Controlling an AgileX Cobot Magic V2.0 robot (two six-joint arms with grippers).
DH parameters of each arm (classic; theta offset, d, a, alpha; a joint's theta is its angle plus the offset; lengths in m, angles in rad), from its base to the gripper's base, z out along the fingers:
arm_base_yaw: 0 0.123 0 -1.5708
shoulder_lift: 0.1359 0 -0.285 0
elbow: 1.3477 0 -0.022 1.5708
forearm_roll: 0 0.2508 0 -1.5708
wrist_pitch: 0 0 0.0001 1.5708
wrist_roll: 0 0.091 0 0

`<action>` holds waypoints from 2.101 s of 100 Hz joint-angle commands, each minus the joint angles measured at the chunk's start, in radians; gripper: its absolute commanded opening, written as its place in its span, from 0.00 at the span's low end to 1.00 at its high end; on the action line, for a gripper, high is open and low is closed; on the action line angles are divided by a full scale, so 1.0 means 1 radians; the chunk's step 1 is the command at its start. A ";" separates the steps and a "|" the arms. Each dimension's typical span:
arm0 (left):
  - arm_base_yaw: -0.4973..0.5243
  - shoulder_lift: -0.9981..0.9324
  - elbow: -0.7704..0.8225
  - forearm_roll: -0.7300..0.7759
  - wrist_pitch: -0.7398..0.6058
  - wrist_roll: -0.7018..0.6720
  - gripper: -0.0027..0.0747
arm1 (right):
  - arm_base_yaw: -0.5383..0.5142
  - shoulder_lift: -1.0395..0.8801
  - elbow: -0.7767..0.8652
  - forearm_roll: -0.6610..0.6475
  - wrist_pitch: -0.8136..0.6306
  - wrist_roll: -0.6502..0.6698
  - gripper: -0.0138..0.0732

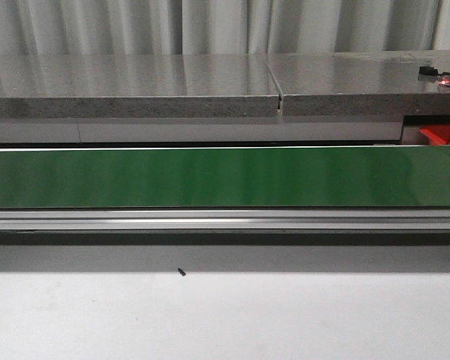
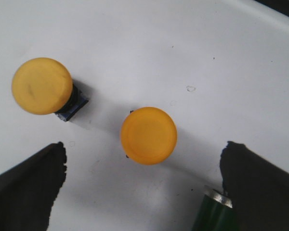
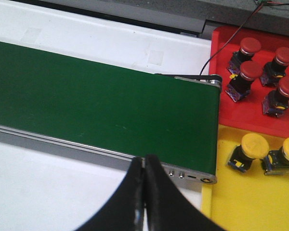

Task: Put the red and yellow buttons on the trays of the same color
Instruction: 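Move the left gripper down onto a yellow push button and grasp it, then lift the yellow button onto the belt and open the left gripper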

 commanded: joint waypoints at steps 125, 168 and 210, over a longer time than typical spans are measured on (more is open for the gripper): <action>0.003 0.077 -0.059 -0.093 -0.116 0.007 0.30 | -0.007 -0.002 -0.025 0.003 -0.060 -0.002 0.08; -0.002 -0.108 -0.059 -0.098 -0.033 0.028 0.20 | -0.007 -0.002 -0.025 0.003 -0.060 -0.002 0.08; -0.099 -0.402 0.169 -0.093 -0.065 0.044 0.20 | -0.007 -0.002 -0.025 0.003 -0.060 -0.002 0.08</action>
